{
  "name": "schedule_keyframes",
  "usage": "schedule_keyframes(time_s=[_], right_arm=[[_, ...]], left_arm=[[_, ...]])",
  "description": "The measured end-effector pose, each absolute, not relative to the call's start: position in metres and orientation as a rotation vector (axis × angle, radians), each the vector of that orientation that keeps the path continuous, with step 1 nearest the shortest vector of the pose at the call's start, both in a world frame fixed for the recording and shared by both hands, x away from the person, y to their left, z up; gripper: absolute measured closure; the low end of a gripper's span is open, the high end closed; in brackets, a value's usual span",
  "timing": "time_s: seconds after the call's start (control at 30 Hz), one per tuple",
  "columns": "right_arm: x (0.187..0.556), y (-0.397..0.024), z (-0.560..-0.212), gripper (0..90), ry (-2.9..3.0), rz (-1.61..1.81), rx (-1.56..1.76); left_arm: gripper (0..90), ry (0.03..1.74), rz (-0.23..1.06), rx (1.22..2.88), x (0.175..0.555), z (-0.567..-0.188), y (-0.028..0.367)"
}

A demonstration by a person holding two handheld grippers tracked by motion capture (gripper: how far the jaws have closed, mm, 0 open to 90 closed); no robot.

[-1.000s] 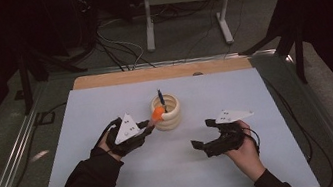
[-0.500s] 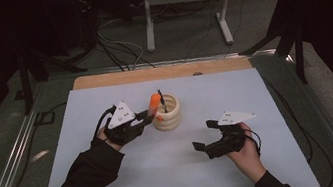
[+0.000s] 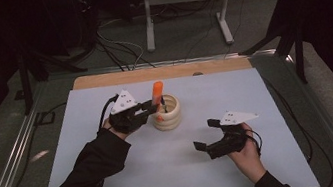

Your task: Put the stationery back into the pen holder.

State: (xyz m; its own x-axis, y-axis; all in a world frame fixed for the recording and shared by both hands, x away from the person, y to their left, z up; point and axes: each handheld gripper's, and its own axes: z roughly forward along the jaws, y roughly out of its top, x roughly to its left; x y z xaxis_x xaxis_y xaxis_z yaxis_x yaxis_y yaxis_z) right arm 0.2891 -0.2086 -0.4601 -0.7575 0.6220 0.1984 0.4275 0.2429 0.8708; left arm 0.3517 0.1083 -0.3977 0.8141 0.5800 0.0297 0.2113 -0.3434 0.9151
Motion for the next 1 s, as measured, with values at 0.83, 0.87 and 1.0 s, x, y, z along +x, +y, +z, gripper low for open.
schedule_keyframes(time_s=[0.83, 0.87, 1.0], right_arm=[[0.289, -0.209, -0.458, 0.0, 2.304, 1.545, 0.982], [0.289, -0.209, -0.458, 0.0, 2.305, 1.546, 0.985], [0.288, -0.21, -0.458, 0.0, 2.305, 1.553, 0.986]], left_arm=[[76.6, 0.738, 0.304, 1.813, 0.398, -0.399, 0.084], [76.6, 0.742, 0.301, 1.811, 0.399, -0.4, 0.083], [76.6, 0.753, 0.305, 1.819, 0.403, -0.406, 0.079]])
